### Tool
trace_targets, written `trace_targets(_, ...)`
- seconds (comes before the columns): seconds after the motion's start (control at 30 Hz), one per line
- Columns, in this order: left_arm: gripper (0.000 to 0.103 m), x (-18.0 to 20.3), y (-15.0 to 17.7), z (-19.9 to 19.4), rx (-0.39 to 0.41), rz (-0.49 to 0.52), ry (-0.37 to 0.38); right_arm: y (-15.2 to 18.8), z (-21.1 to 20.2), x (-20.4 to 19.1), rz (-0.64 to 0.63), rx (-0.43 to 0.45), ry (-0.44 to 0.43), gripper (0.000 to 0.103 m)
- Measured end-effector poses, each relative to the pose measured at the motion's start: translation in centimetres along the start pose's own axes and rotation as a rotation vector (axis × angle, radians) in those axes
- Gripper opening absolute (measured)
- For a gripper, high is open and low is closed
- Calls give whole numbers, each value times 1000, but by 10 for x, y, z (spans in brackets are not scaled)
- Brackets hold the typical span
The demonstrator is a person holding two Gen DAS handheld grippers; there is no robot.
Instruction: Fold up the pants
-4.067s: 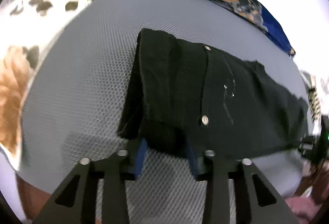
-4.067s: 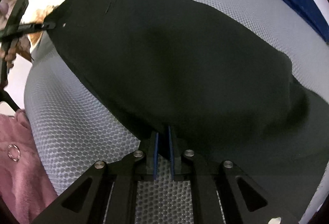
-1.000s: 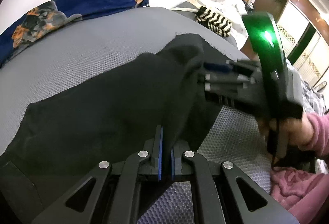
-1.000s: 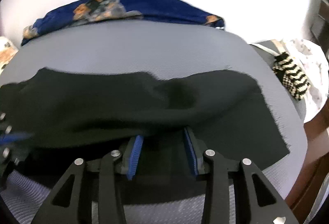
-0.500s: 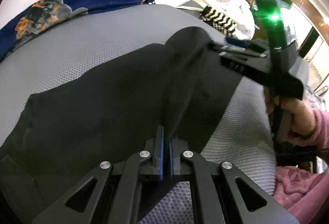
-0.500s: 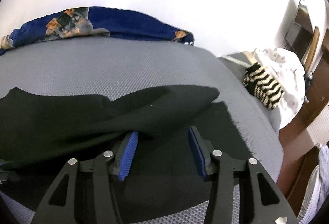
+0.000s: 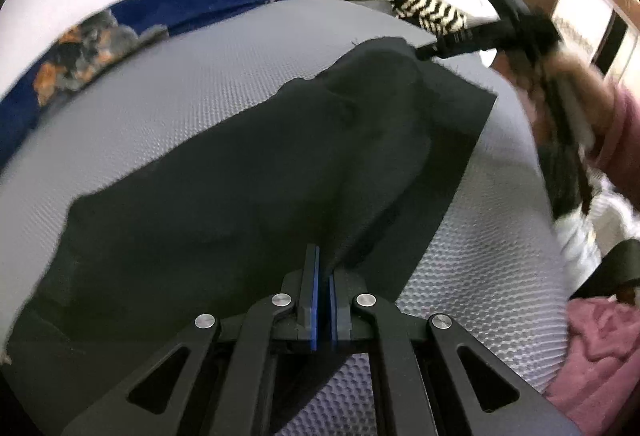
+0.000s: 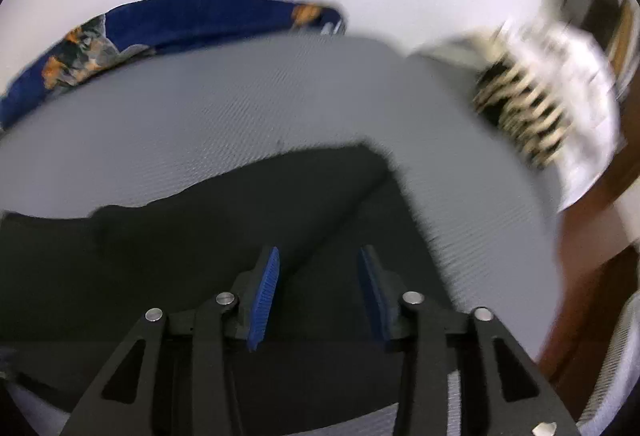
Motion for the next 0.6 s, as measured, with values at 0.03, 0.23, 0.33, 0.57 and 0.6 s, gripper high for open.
trace_targets(0.03, 4, 3, 0, 1, 3, 17, -22, -1, 6, 5, 46, -30, -82, 41)
trace_targets(0.23, 5, 12, 4, 10, -8, 83, -101, -10, 41, 34, 267, -135, -290, 49)
trace_targets(0.33, 5, 13, 3, 9, 0, 80, -94, -8, 57, 29, 322, -187, -336, 31)
trace_targets(0.57, 4, -5, -4, 2, -5, -75, 23, -48, 59, 8, 234, -189, -297, 12)
trace_targets(0.6, 4, -10, -5, 1, -9, -118, 45, -56, 59, 7, 220, -187, -287, 12)
Point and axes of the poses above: each gripper's, at about its wrist camera, not at the fingertips, and z roughly the way its jaws point, x to its right, y to its underside, the point moved 6 cm from there along z, roughly the way its jaws point, and after that the axes turned 11 degrees about -z, right-handed, at the moved point
